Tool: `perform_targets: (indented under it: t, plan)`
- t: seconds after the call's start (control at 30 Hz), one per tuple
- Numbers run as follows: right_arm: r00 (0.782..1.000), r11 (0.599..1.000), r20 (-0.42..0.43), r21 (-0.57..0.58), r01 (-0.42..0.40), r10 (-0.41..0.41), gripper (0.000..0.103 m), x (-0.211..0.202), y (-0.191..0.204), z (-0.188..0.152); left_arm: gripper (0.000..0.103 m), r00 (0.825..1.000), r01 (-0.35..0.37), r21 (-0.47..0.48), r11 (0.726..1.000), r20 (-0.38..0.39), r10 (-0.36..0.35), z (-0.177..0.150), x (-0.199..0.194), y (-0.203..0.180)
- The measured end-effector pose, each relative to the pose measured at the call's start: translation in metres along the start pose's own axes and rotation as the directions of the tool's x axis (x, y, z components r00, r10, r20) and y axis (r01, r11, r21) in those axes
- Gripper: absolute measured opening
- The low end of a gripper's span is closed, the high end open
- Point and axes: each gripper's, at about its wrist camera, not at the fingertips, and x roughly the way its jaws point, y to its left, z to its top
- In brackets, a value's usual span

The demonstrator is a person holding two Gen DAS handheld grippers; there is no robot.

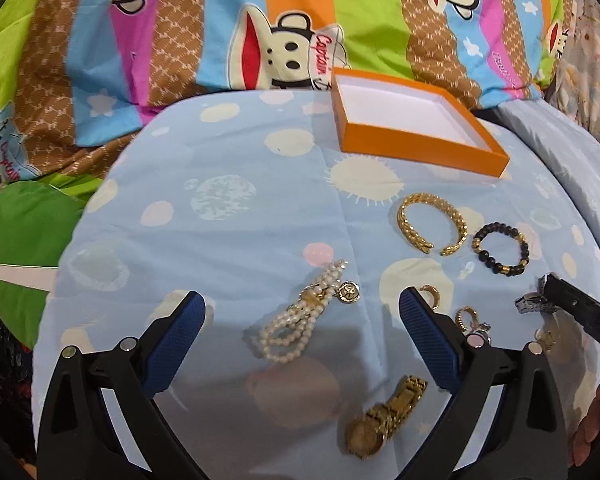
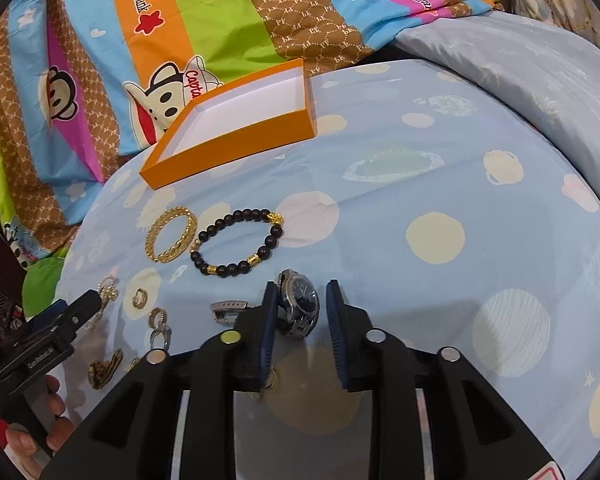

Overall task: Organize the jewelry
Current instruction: 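Grasp the silver watch with the right tool, then grasp the pearl necklace with the left tool while the right tool carries the silver watch to the box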

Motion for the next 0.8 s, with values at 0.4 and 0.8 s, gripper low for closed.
perform_targets:
  t: [0.4,0.8]
  plan:
    - [0.999,0.997,0.031,-0.072,0.013,-0.011,0.011,-0.006,0.010,-0.003,0.037,0.996,0.094,0.010,0.996,0.004,-0.094,-0.007,0.003,-0.006]
    - [0.995,0.991,0.099,-0.136,-0.016,0.030,0.010,-0.037,0.017,0.021,0.015,0.986,0.160,0.003,0.987,0.044,-0.160,0.005,-0.017,-0.008]
